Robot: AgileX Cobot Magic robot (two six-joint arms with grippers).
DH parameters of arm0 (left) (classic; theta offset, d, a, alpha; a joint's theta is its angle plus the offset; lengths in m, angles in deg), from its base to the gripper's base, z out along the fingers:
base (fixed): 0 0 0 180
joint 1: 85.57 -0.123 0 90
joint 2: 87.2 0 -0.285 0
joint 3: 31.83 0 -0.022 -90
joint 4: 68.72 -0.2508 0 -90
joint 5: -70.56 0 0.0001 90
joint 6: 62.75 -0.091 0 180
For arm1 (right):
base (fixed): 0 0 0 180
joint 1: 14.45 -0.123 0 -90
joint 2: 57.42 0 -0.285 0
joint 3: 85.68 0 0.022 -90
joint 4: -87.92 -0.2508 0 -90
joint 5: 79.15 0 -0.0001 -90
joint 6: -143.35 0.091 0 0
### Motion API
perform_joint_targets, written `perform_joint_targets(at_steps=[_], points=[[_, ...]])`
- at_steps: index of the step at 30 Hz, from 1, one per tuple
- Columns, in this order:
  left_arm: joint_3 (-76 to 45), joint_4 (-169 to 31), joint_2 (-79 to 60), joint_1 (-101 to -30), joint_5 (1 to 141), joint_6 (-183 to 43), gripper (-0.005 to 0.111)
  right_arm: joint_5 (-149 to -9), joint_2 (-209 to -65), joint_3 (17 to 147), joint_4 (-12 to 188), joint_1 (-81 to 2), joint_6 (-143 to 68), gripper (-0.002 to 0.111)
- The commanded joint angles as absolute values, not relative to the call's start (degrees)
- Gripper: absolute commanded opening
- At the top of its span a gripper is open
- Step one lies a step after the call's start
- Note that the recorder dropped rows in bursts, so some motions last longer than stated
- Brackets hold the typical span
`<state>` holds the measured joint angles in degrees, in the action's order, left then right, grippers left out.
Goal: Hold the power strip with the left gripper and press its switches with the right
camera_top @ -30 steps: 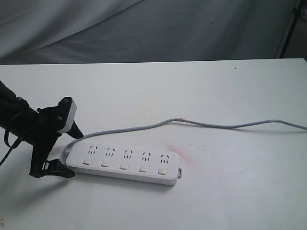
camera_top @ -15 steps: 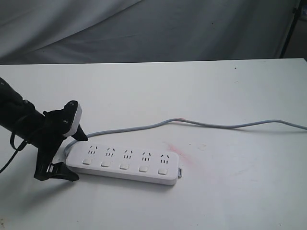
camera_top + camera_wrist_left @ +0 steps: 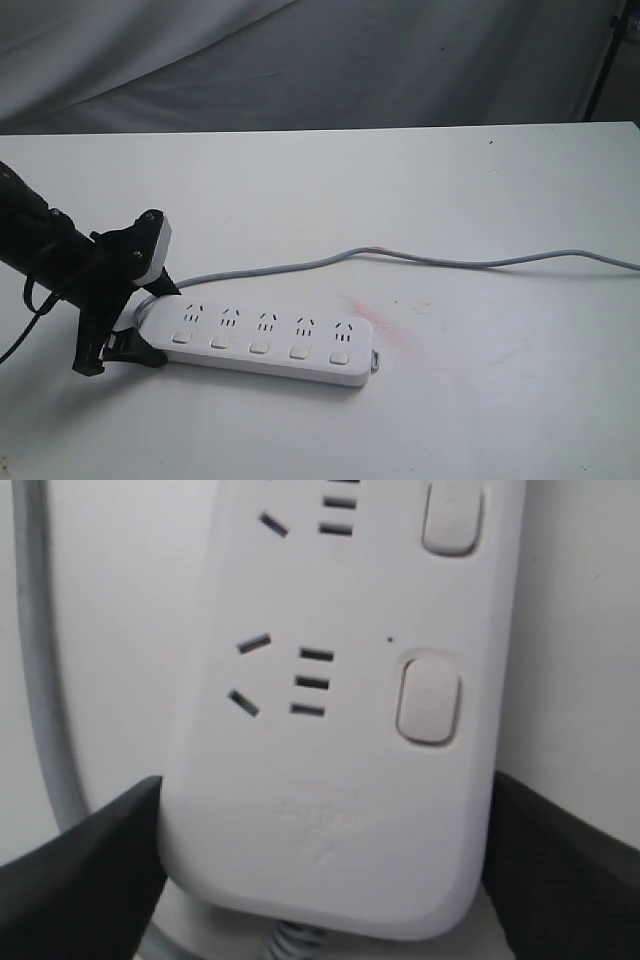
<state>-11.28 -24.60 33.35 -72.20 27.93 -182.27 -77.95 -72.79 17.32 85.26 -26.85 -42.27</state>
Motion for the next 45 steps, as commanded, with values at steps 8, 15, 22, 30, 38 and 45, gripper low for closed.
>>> perform_joint_targets(at_steps=[8, 15, 22, 30, 38, 45], points=[[-11.6, -20.5, 33.2, -71.9, 29.1, -181.4, 0.064, -78.0, -72.5, 17.1, 85.4, -26.4, -42.0, 0.000], [-11.6, -19.6, 33.2, -71.9, 29.2, -181.3, 0.062, -78.0, -72.5, 17.1, 85.4, -26.4, -42.0, 0.000], [-11.6, -19.6, 33.2, -71.9, 29.2, -180.9, 0.062, -78.0, -72.5, 17.1, 85.4, -26.4, -42.0, 0.000], [-11.6, -19.6, 33.2, -71.9, 29.2, -181.2, 0.062, -78.0, -72.5, 17.1, 85.4, -26.4, -42.0, 0.000], [-11.6, -19.6, 33.2, -71.9, 29.2, -181.2, 0.062, -78.0, -72.5, 17.1, 85.4, -26.4, -42.0, 0.000], [-11.6, -19.6, 33.2, -71.9, 29.2, -181.2, 0.062, -78.0, -72.5, 17.1, 85.4, -26.4, -42.0, 0.000]])
